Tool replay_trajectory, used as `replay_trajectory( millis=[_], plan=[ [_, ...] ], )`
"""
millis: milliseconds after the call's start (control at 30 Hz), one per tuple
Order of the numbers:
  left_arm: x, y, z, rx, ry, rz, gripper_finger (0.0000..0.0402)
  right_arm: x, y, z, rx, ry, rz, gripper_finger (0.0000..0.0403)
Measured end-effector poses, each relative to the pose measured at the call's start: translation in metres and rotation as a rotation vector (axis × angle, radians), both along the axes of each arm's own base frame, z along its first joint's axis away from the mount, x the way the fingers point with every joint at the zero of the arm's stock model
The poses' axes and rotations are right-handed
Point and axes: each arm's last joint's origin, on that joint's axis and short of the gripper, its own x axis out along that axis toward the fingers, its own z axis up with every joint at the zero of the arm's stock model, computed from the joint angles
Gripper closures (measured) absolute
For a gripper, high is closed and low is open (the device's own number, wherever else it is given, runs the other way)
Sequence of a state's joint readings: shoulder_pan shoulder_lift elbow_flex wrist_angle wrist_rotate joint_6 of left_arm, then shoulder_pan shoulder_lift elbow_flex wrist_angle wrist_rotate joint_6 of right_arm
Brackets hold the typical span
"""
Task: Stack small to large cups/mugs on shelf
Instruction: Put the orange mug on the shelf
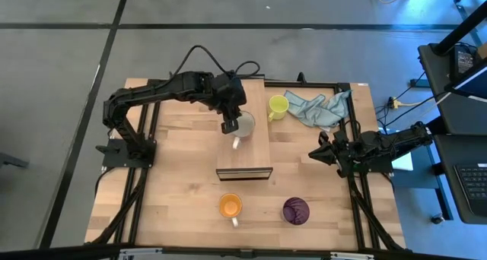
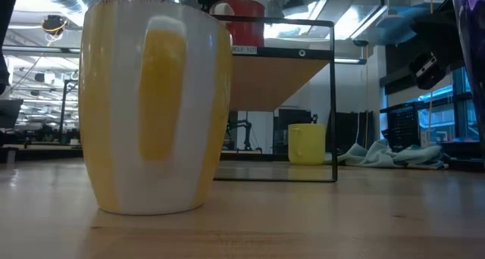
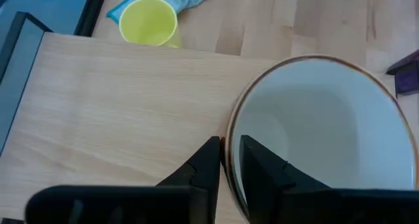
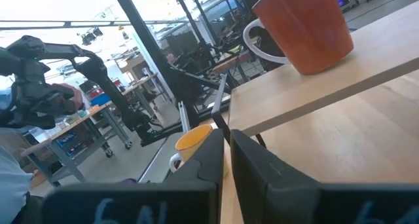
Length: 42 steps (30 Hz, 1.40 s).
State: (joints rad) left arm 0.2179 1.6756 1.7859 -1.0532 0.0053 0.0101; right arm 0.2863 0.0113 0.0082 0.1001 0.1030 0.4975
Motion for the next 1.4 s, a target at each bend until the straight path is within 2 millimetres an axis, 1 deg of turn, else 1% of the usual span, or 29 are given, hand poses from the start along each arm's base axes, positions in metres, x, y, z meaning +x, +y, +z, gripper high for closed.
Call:
replay_trajectory(
  millis=[267,533,767,867,1000,1067,1200,1400],
  plan=[
    [-0.001,0.008,0.000,0.005,-0.006,0.027,0.0325,0.000,0.000,0.000,-0.002,0.000,0.000,0.0371],
    [-0.004,0.017,0.001,0.010,-0.007,0.055,0.0323,0.000,0.000,0.000,-0.004,0.000,0.000,0.0371],
    [-0.006,0.014,0.025,0.007,-0.082,0.035,0.0323,0.000,0.000,-0.002,-0.012,0.019,-0.001,0.0371],
    [-0.011,0.013,0.029,0.005,-0.048,0.040,0.0323,0.000,0.000,-0.003,-0.015,0.023,-0.001,0.0371],
    [-0.023,0.012,0.021,0.022,0.105,0.081,0.0323,0.000,0.000,-0.002,-0.010,0.016,-0.001,0.0371],
    [-0.026,0.011,0.017,0.022,0.155,0.102,0.0323,0.000,0.000,0.001,-0.001,-0.010,-0.001,0.0371],
    [-0.025,0.009,0.014,0.035,0.167,0.141,0.0324,-0.002,-0.001,0.011,0.026,-0.116,-0.010,0.0371],
    [-0.027,0.009,0.014,0.020,0.178,0.197,0.0324,-0.007,-0.005,0.030,0.115,-0.301,-0.109,0.0371]
  ],
)
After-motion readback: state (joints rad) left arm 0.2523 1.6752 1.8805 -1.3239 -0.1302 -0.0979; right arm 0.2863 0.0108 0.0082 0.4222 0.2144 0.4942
